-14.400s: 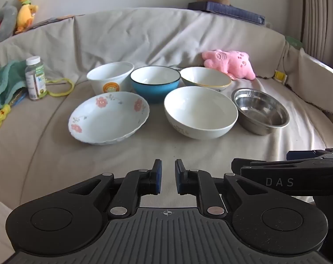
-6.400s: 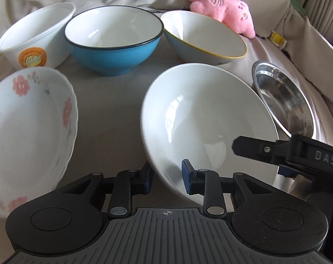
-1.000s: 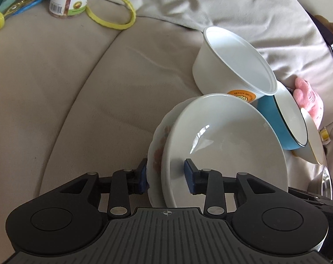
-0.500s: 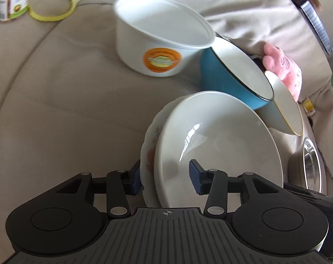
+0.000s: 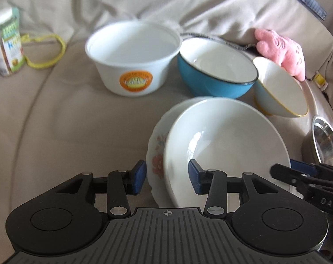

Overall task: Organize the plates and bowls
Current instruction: 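Move the left tool to the stainless steel bowl, then grasp the steel bowl rim with the left tool and lift it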

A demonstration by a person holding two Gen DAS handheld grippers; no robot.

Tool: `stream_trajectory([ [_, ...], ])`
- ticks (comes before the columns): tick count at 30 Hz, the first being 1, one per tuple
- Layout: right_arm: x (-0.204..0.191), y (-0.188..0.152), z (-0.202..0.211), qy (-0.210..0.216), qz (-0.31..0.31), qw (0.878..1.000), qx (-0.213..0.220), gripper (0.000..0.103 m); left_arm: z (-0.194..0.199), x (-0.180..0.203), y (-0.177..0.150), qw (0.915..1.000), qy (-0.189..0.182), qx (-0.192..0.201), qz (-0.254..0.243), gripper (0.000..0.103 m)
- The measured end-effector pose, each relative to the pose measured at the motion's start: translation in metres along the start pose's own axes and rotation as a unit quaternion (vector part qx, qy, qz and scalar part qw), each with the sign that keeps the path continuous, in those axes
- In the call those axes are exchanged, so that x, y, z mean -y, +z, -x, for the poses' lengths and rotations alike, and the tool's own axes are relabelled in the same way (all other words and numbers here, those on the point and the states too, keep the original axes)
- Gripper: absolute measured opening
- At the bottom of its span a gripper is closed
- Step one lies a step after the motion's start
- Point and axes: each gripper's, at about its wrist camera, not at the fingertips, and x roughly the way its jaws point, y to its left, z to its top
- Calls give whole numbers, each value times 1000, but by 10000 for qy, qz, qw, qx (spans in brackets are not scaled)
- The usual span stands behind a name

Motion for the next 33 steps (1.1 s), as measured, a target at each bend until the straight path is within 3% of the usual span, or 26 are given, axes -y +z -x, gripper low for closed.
stream_trajectory([
  [3,2,-3,29,-191,263,9987,394,50,23,13,0,9986,106,511,-18,45],
  [6,12,-5,60,-584,435,9935,872,54,37,42,3,9952,-232,945,-59,45],
  [10,50,-3,87,-1199,170,9859,1155,58,25,104,8,9893,-1195,752,-367,45],
  [13,80,1,101,-1716,4,9765,1307,58,4,153,5,9842,-1613,467,-564,45],
  [18,133,3,118,-2148,-458,9650,1430,58,-30,210,3,9830,-1698,235,-653,45],
  [24,200,8,109,-1873,-1390,9637,1300,58,-68,242,4,9881,-1345,-140,-739,45],
  [29,220,1,79,-1540,-1729,9682,948,56,-93,249,-1,9885,-1204,-457,-789,45],
  [30,221,-1,75,-1498,-1754,9687,920,54,-98,251,-2,9884,-1204,-514,-771,45],
  [32,222,-2,68,-1335,-1847,9700,851,37,-105,252,-4,9876,-1247,-619,-721,45],
  [33,224,-3,66,-1234,-1899,9707,809,34,-107,254,-4,9878,-1253,-580,-722,45],
])
